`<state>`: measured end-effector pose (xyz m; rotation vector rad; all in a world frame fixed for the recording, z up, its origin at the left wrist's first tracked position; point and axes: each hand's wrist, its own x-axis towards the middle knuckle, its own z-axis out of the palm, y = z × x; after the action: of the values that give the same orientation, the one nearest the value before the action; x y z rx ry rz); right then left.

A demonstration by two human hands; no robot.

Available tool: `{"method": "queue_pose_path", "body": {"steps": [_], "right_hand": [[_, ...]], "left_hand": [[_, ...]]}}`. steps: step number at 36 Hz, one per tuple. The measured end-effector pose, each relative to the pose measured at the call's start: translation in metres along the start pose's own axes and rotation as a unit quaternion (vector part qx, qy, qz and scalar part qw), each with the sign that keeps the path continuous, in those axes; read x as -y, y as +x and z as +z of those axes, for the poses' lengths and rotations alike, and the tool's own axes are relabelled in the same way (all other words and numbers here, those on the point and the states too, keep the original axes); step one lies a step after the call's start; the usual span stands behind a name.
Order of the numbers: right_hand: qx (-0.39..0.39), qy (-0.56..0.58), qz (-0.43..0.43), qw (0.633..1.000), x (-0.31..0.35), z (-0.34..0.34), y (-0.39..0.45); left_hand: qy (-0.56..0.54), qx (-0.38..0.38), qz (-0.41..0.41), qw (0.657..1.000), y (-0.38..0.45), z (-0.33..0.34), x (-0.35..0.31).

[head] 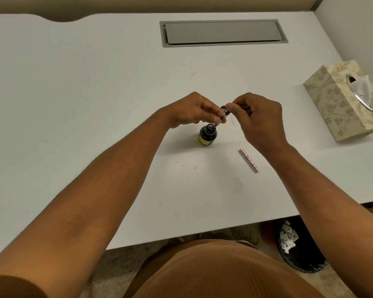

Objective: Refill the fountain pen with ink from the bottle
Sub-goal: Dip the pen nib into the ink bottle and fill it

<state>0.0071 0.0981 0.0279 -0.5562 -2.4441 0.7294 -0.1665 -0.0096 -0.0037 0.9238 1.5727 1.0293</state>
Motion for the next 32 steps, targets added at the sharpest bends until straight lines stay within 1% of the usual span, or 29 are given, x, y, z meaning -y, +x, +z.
{"method": "queue_pose_path", "body": {"steps": [6, 13, 32], "right_hand": [[-0.008, -0.006, 0.004, 1.0, -0.0027, 0.0011, -0.0021], [-0.026, -0.009, -0.004, 1.0, -0.0032, 0.0022, -0.0031], [-0.042, 0.001, -0.005, 0.999, 0.0009, 0.0006, -0.0058]], "left_hand": [[-0.002, -0.008, -0.003, 1.0, -0.0004, 0.0013, -0.0004], [-0.006, -0.006, 0.024, 1.0, 0.0007, 0.0017, -0.0009], [-0.011, -0.015, 0.043, 0.999, -0.0043, 0.0069, -0.0044]]}}
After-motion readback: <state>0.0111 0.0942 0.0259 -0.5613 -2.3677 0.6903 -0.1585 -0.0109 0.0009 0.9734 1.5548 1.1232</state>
